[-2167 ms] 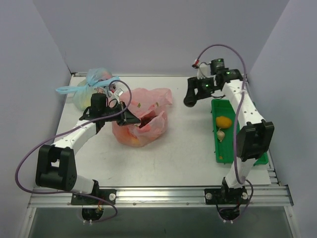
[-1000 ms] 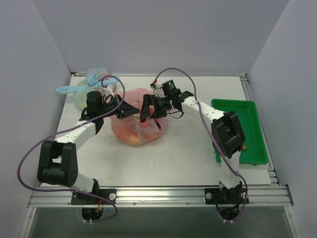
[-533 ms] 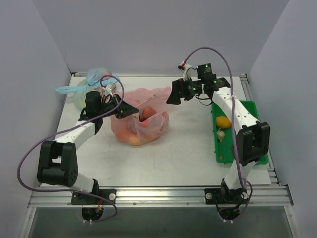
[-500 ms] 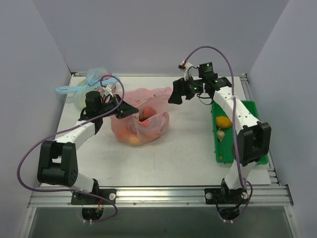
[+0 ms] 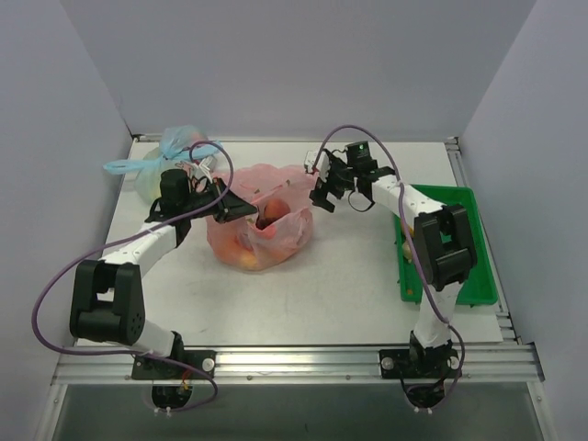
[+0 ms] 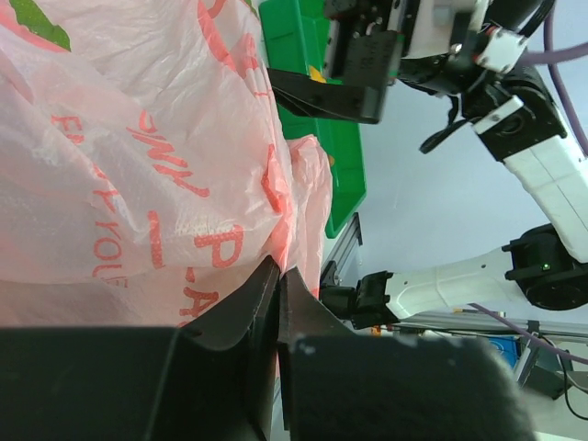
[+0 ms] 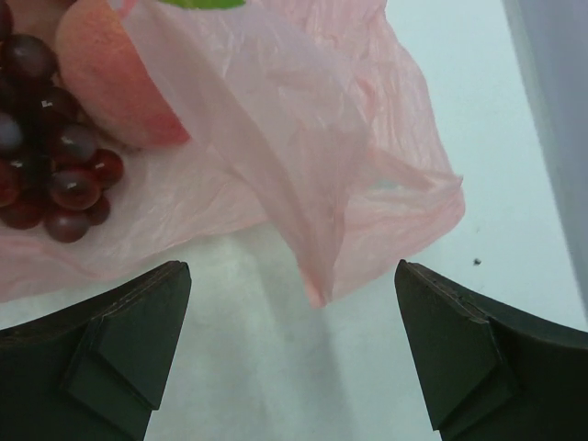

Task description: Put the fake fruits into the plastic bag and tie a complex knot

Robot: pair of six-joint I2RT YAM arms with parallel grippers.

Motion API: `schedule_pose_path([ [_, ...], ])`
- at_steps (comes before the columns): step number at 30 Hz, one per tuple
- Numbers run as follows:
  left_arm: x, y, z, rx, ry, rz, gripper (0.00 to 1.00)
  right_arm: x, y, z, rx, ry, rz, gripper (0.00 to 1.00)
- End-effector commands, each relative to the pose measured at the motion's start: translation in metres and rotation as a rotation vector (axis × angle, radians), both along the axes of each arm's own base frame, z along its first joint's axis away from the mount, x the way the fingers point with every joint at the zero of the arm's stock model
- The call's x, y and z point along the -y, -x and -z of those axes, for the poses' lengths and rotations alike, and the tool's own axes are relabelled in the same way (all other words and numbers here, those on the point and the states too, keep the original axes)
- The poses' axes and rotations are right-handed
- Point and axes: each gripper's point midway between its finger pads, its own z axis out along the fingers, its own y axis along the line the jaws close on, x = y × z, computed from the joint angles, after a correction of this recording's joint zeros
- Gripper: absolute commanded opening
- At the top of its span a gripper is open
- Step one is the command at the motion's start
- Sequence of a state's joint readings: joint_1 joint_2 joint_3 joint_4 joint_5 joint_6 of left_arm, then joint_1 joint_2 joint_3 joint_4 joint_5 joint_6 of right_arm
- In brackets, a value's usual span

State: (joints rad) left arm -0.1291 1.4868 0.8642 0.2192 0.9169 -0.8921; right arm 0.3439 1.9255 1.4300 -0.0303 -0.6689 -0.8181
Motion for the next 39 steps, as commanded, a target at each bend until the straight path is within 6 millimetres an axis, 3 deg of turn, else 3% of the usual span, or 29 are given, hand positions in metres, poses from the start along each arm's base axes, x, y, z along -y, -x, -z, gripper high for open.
schedule_pose_path([
  [1,-0.001,-0.005,-0.016,0.07,-0.003,0.027,0.11,-0.029,-0.032,-0.027,0.321,0.002,-0.124,1.0],
  [2,-0.001,-0.005,-0.017,0.07,-0.003,0.027,0.11,-0.034,-0.036,-0.029,0.366,0.0,-0.14,0.98],
  [4,-0.002,-0.006,-0.016,0.07,-0.006,0.024,0.11,-0.04,-0.037,-0.013,0.363,0.026,-0.18,0.91],
  [5,-0.003,-0.006,-0.018,0.074,-0.007,0.024,0.11,-0.045,-0.039,-0.013,0.372,0.044,-0.202,0.71],
  [7,-0.006,-0.007,-0.018,0.075,-0.019,0.017,0.11,-0.045,-0.047,-0.001,0.357,0.082,-0.187,0.48],
  [8,-0.007,-0.009,-0.021,0.086,-0.022,0.014,0.11,-0.044,-0.049,-0.003,0.344,0.099,-0.178,0.23],
  [9,-0.01,-0.011,-0.023,0.107,-0.033,0.011,0.11,-0.04,-0.05,-0.005,0.336,0.113,-0.159,0.07],
  [10,-0.014,-0.013,-0.023,0.115,-0.045,0.004,0.11,-0.038,-0.049,-0.008,0.323,0.119,-0.145,0.0],
  [11,-0.018,-0.02,-0.032,0.151,-0.061,-0.009,0.11,-0.032,-0.042,-0.007,0.283,0.128,-0.135,0.0],
  [13,-0.024,-0.029,-0.034,0.229,-0.124,-0.001,0.12,-0.022,-0.028,-0.029,0.224,0.099,-0.107,0.0],
  [14,-0.027,-0.036,-0.034,0.257,-0.166,-0.01,0.12,-0.014,-0.01,-0.027,0.132,0.103,-0.102,0.0],
  [15,-0.031,-0.045,-0.037,0.306,-0.224,0.005,0.13,-0.007,0.002,-0.047,0.094,0.068,-0.077,0.0],
  [16,-0.032,-0.05,-0.036,0.322,-0.249,0.01,0.14,-0.006,0.016,-0.053,0.046,0.047,-0.081,0.0],
  [17,-0.033,-0.056,-0.036,0.339,-0.269,0.017,0.16,0.001,0.039,-0.05,-0.054,0.053,-0.075,0.0],
  [18,-0.035,-0.066,-0.034,0.362,-0.296,0.022,0.17,0.002,0.056,-0.066,-0.088,0.029,-0.068,0.0],
  [20,-0.036,-0.076,-0.029,0.368,-0.314,0.019,0.21,0.002,0.097,-0.071,-0.26,0.01,-0.047,0.0],
  [23,-0.036,-0.093,-0.029,0.404,-0.318,0.016,0.4,-0.006,0.145,-0.088,-0.469,-0.071,0.005,0.0],
  [24,-0.036,-0.098,-0.029,0.417,-0.321,0.012,0.52,-0.009,0.156,-0.095,-0.513,-0.099,0.017,0.0],
  [27,-0.042,-0.103,-0.05,0.487,-0.319,0.012,0.68,-0.022,0.185,-0.103,-0.744,-0.186,0.104,0.0],
  [31,-0.051,-0.078,-0.086,0.62,-0.348,0.026,0.78,-0.027,0.189,-0.098,-0.912,-0.223,0.213,0.0],
  [32,-0.051,-0.06,-0.101,0.664,-0.35,0.041,0.79,-0.026,0.184,-0.096,-0.97,-0.241,0.272,0.0],
  [34,-0.054,-0.036,-0.098,0.671,-0.403,0.081,0.8,-0.026,0.178,-0.098,-1.033,-0.275,0.328,0.0],
  [38,-0.066,0.014,-0.096,0.761,-0.521,0.081,0.93,-0.021,0.166,-0.097,-1.054,-0.327,0.406,0.0],
  [39,-0.065,0.036,-0.092,0.817,-0.54,0.111,0.97,-0.019,0.165,-0.096,-1.06,-0.332,0.416,0.0],
])
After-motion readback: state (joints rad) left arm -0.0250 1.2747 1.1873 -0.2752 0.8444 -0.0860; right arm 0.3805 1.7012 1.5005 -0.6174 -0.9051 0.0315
